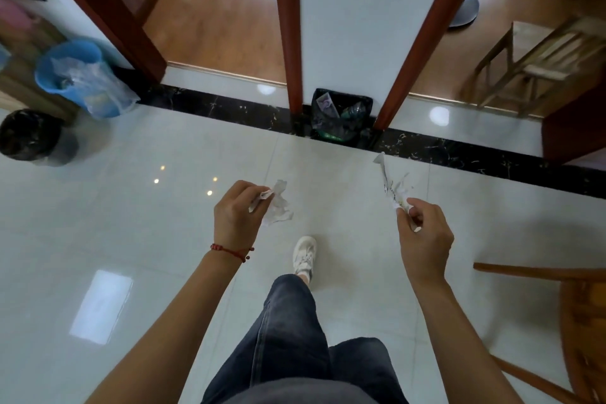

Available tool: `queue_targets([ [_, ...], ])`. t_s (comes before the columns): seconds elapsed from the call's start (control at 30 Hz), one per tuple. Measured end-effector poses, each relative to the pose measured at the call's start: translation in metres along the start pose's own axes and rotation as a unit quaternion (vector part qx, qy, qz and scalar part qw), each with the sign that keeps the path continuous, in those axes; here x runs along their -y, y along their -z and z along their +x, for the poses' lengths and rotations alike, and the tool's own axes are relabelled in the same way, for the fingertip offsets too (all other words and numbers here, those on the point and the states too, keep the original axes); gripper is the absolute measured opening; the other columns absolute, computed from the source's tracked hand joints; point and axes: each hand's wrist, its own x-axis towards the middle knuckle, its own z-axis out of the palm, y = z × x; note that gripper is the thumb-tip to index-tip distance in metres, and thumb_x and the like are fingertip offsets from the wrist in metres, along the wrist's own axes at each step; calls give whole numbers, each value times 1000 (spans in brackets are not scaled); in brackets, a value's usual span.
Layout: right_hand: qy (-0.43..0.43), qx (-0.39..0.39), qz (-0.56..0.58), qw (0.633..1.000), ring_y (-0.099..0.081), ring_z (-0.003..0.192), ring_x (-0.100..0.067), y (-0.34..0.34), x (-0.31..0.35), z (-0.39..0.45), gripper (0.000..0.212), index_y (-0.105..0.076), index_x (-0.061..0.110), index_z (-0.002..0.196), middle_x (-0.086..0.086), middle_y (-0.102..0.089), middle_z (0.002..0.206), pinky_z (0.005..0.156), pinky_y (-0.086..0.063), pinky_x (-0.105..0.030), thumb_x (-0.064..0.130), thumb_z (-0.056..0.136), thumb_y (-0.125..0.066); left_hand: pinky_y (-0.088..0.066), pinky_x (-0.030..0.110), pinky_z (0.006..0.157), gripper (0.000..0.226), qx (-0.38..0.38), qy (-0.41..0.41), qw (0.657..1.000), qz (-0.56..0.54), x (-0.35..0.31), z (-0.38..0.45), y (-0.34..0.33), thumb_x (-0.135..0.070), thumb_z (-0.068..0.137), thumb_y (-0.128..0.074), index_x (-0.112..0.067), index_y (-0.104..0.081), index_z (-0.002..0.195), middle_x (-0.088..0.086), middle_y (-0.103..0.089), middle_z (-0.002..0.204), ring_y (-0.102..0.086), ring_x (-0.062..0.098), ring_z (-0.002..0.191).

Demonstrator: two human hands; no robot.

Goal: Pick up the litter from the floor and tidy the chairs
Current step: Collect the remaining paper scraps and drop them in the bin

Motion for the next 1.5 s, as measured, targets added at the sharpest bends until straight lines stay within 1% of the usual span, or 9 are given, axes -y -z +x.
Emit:
queue_targets([
  [0.13,-24,-7,-2,1000,-53,65,-18,-27,8,74,18,-62,-5,94,-17,-60,78,61,-39,-10,-2,77,-69,-46,22,60,10,22,0,1000,8,12,82,-25,2,67,-75,5,-70,75,16,-63,67,-58,27,53],
  [0.37,-49,-18,7,999,-53,65,-17,-48,4,181,19,-63,-4,95,-15,-60,79,59,-39,-10,-2,77,-68,-44,20,61,13,25,-14,1000,-5,9,198,-76,-7,71,-69,5,-70,75,16,-63,68,-58,25,54],
  [0.57,-45,17,12,999,-51,65,-17,-67,-28,257,20,-63,-3,97,-15,-59,79,60,-39,-10,-2,78,-68,-46,22,59,11,26,-7,1000,0,6,257,-129,-6,71,-69,5,-69,75,16,-63,68,-58,26,55],
  [0.73,-18,45,14,999,-50,64,-17,-79,-55,311,20,-63,-4,95,-15,-58,77,63,-39,-1,-5,76,-68,-45,21,63,11,29,3,999,13,0,289,-170,0,68,-73,7,-68,74,17,-64,69,-59,27,56],
  [0.87,-8,72,5,997,-50,63,-16,-100,-80,342,21,-63,-4,95,-16,-59,77,58,-40,-3,-5,75,-69,-46,21,65,10,33,13,999,10,0,307,-207,-3,69,-71,6,-69,74,17,-64,69,-59,26,56],
  [0.97,-9,81,7,997,-51,63,-16,-124,-101,357,21,-63,-4,95,-15,-58,77,64,-40,-1,-6,75,-69,-46,20,64,11,40,19,999,4,10,317,-239,-5,72,-68,5,-69,74,17,-63,67,-59,25,57],
  [1.13,-19,88,7,996,-53,64,-17,-176,-142,369,22,-62,-4,95,-13,-58,76,65,-43,-10,-7,75,-70,-42,12,63,9,52,25,998,-10,46,329,-302,-5,73,-69,3,-69,73,14,-63,67,-57,20,57],
  [1.27,-20,83,1,996,-52,63,-16,-220,-177,374,22,-63,-4,94,-13,-58,74,67,-40,0,-5,74,-70,-45,15,60,9,65,18,998,-17,81,334,-360,-6,73,-69,2,-70,75,13,-63,69,-54,14,60],
  [1.5,-35,95,-10,995,-52,64,-15,-285,-235,373,21,-63,-4,94,-13,-58,75,68,-39,0,-5,74,-70,-42,12,62,8,81,30,996,-36,146,343,-459,-6,74,-68,2,-70,75,13,-63,69,-52,12,61],
])
